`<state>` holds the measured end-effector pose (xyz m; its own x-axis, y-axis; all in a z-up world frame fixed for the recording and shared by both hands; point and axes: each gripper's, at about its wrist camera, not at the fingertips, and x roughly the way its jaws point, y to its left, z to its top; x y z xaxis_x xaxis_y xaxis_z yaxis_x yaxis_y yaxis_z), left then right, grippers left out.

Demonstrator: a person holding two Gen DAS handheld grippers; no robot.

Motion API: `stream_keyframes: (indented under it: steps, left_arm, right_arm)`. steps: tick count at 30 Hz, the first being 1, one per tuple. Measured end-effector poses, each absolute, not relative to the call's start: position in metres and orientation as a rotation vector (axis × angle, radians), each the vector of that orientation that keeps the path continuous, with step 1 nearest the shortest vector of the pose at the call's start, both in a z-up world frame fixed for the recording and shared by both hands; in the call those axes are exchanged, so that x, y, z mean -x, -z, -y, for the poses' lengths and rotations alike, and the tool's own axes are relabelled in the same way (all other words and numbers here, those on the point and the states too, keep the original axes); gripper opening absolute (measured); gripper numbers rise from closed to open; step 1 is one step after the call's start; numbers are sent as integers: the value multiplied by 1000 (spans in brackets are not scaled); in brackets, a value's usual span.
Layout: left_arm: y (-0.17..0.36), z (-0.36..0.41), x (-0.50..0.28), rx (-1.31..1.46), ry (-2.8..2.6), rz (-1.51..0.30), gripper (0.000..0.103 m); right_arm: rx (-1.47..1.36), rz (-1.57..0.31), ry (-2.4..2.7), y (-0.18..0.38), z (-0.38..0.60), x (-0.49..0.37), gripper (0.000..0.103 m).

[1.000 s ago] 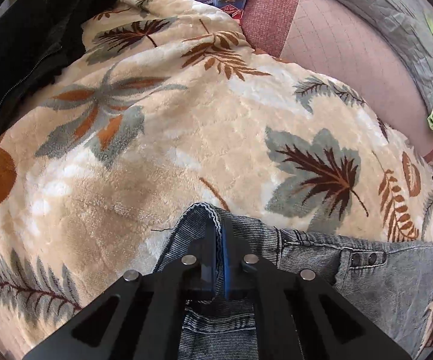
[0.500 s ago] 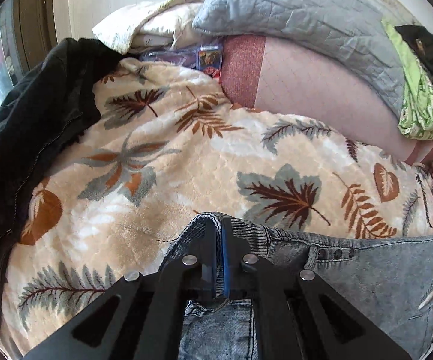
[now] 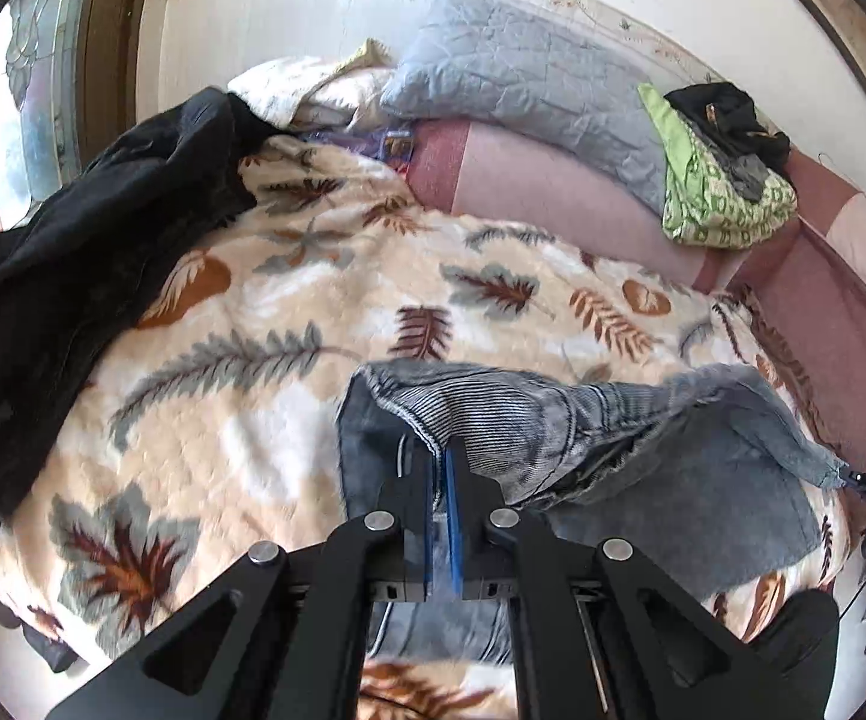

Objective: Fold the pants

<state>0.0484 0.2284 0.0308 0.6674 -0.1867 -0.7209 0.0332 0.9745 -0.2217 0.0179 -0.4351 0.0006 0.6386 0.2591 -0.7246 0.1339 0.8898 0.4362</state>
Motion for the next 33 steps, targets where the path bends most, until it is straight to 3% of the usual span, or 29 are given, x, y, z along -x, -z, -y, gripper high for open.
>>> stream_keyframes:
  steps: [4,6,7,8,10,12,14,22,24,25,26,30,33]
  left_arm:
    - [9,-254,-31,188,33,-983,8]
    - [13,-267,-27,179,-53,-1020,8]
    - [7,-275,-24,205,-82,-996,8]
    - [-1,-282,-21,232,-93,-964,9]
    - [-19,-281,-16,252,-86,-898,14]
    - [-35,-262,-15,211,-52,-844,27]
    - [-43,-231,-20,140,9,-815,52]
    - [-1,-118,-62,-61,134,-844,55]
    - [24,-110,-71,-66,120,-905,55]
    - [37,-108,-73,-80,95,-945,55]
    - [49,-108,-76,-91,74,-978,55]
    - [55,-117,-78,-36,82,-985,56]
    - [60,-119,-81,-14,73,-1004,61]
  right_arm:
    - [-505,-1057,-50,61,433,26,21]
    - [-588,-1060,-41,69,442,39,36]
    - [-608,-1044,-9,65,446,44,58]
    - [-618,-1011,19,59,450,49,73]
    - [-657,-951,18,46,454,54,73]
    - [-715,-919,-2,38,457,56,73]
    - [-735,-902,0,32,455,48,74]
    - [-644,-993,56,38,453,-60,73]
    - [-626,-1073,73,54,453,-82,65]
    - [-579,-1123,62,59,447,-93,29]
    - [-516,-1148,69,61,440,-100,4]
    - [-251,-1036,139,25,421,-106,4]
    - [-210,-1043,173,34,424,-114,4]
